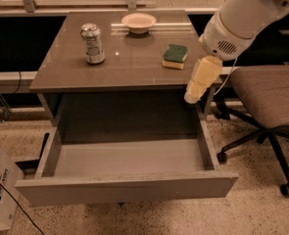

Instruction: Place sponge into top drawer

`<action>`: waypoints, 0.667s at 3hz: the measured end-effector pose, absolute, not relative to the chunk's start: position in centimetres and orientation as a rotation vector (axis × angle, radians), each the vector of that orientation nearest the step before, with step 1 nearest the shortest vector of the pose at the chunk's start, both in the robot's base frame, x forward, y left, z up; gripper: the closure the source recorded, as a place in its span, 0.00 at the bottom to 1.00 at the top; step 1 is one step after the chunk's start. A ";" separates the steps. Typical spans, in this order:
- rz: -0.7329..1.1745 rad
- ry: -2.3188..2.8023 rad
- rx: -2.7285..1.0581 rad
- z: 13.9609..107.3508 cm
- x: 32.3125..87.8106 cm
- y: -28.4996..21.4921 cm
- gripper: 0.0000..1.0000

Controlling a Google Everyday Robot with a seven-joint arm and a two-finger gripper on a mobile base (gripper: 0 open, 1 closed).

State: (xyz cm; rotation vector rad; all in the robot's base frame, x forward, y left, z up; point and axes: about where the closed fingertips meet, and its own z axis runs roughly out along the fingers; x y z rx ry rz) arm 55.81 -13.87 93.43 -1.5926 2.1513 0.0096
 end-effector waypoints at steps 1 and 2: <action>0.032 2.149 -1.508 91.8 60.6 -12.5 0.00; 0.162 2.180 -1.356 88.5 67.7 -12.6 0.00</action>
Offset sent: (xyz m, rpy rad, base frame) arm 0.1752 0.0109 -0.0712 0.2871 0.0142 -0.1837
